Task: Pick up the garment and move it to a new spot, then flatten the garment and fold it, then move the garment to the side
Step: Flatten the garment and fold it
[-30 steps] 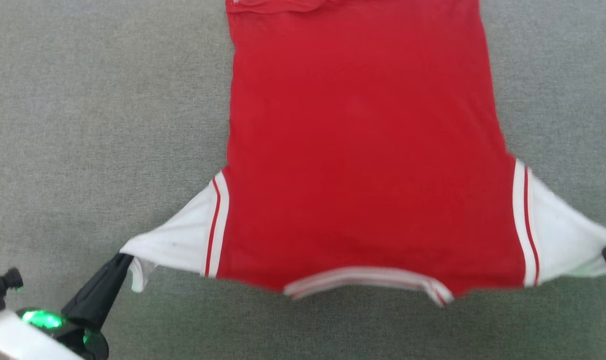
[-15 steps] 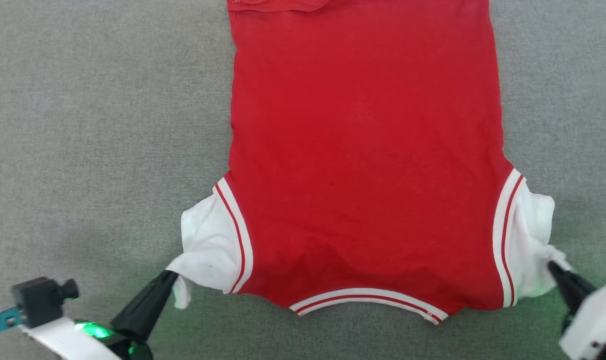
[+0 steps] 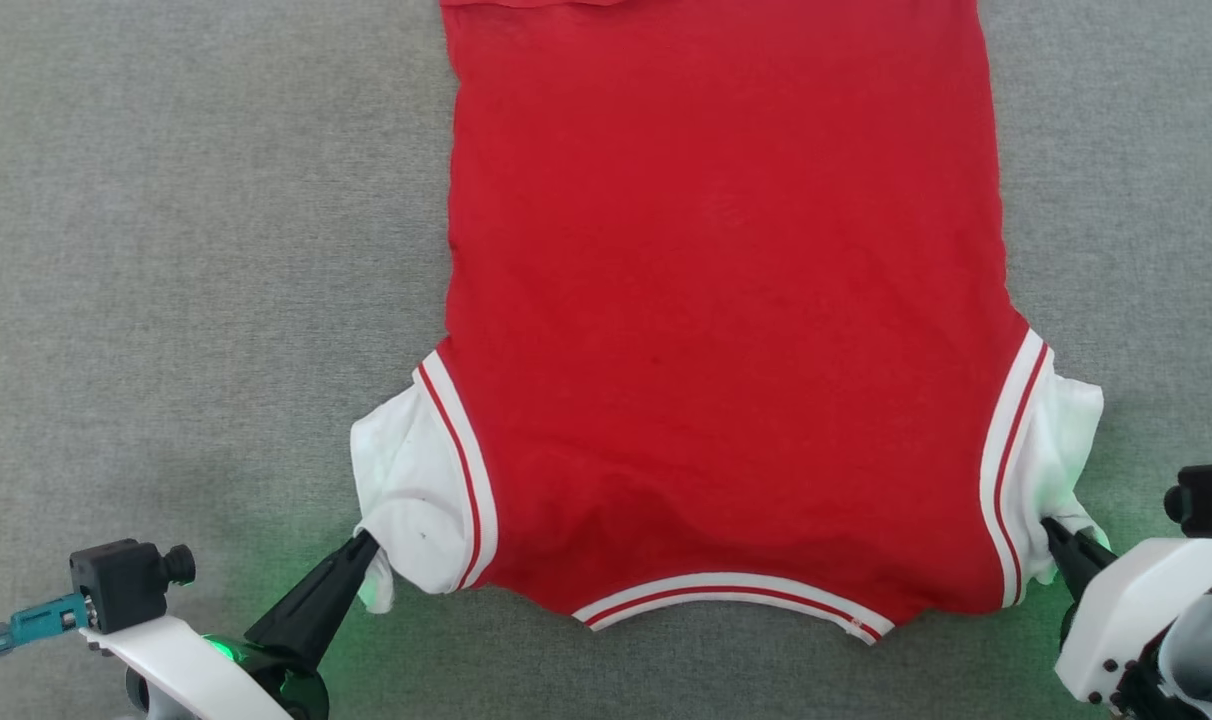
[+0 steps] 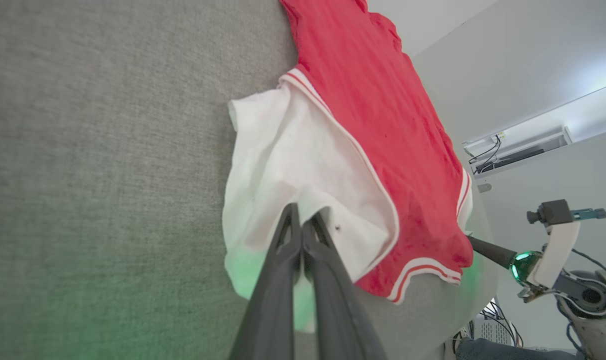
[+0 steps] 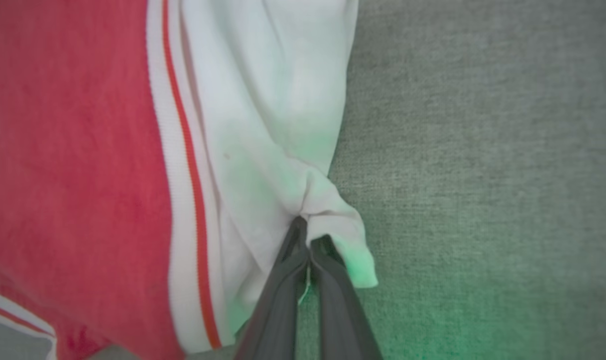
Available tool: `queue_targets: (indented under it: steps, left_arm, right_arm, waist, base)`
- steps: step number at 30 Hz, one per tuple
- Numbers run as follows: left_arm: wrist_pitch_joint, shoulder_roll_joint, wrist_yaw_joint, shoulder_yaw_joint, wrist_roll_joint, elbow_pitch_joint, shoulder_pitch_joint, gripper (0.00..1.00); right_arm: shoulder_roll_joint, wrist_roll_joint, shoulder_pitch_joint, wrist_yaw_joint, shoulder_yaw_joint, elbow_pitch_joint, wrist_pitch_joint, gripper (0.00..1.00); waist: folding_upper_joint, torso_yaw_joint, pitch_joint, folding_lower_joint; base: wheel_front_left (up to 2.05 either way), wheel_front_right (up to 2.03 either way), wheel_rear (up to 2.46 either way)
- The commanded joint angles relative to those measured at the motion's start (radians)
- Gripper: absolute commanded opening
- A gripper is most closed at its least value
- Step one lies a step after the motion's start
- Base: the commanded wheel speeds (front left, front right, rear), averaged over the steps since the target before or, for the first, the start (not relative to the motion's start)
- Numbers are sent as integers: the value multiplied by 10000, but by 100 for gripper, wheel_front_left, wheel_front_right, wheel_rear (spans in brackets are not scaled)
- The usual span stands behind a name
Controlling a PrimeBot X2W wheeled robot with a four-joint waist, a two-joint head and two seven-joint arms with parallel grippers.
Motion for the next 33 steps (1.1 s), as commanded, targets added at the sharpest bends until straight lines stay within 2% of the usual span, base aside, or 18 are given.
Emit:
queue_targets:
  steps: [1, 2, 3, 4, 5, 6, 9, 12, 16, 18, 20, 24, 28, 33]
  left_arm:
    - [-49, 33, 24, -8, -22, 47, -163, 0]
    - [-49, 36, 24, 6, -7, 64, -182, 0]
    - [-49, 36, 24, 45, -14, 81, -178, 0]
    - [-49, 34, 24, 77, -21, 81, -167, 0]
    - [-49, 36, 24, 107, -19, 71, -149, 0]
    - [-49, 34, 24, 139, -7, 49, -115, 0]
    - [-49, 9, 24, 231, 130, -59, -14, 0]
    - [-49, -106, 24, 432, 286, -287, -2, 0]
    - [-49, -162, 24, 653, 562, -691, -56, 0]
    - [-49, -141, 24, 661, 650, -926, -207, 0]
    - [-49, -129, 24, 659, 698, -1033, -293, 0]
    - [-49, -25, 24, 593, 887, -1459, -677, 0]
    - [-49, 107, 24, 408, 932, -1808, -1192, 0]
    - [-49, 109, 24, 100, 865, -1905, -1728, 0]
  right_arm:
    - [170, -121, -14, -9, 311, 604, 82, 0]
    - [170, -192, -43, -9, 366, 615, 10, 0]
    - [170, -221, -80, -9, 404, 597, -17, 18]
    - [170, -267, -89, -9, 448, 541, -18, 49]
    - [171, -308, -67, -9, 515, 429, 39, 94]
    - [164, -292, -19, -7, 512, 268, 112, 100]
    - [123, -517, 166, -16, 260, -713, 378, 100]
    - [77, -507, 8, -15, -104, -2192, 843, 100]
    - [89, -732, -1242, -9, -452, -3779, 1652, 100]
    - [-5, -1001, -2252, -9, -439, -3961, 2113, 100]
    - [-95, -1077, -2868, -9, -409, -3835, 2336, 100]
    - [-328, -1461, -5590, -9, -25, -2589, 3192, 100]
    - [-361, -2354, -8504, -9, 54, -678, 3420, 100]
    - [-560, -3818, -11179, -7, -218, 1712, 3491, 100]
  waist:
    - [-1, -45, 35, 0]
    - [-1, -68, 47, 0]
    - [-1, -98, 57, 0]
    - [-1, -124, 63, 0]
    - [-1, -147, 63, 0]
    - [-1, -167, 56, 0]
    - [-1, -163, 66, 0]
    - [-1, -61, 161, 0]
    - [-1, 112, 447, 0]
    - [-1, 237, 656, 0]
    - [-1, 310, 779, 0]
    - [-1, 596, 1473, 0]
    - [-1, 1012, 2261, 0]
    - [-1, 1593, 3042, 0]
  base:
    - [0, 0, 0]
    - [0, 0, 0]
    - [0, 0, 0]
    - [0, 0, 0]
    - [0, 0, 0]
    - [0, 0, 0]
    - [0, 0, 0]
    - [0, 0, 0]
    - [0, 0, 0]
    - [0, 0, 0]
    - [0, 0, 0]
    - [0, 0, 0]
    - [0, 0, 0]
    - [0, 0, 0]
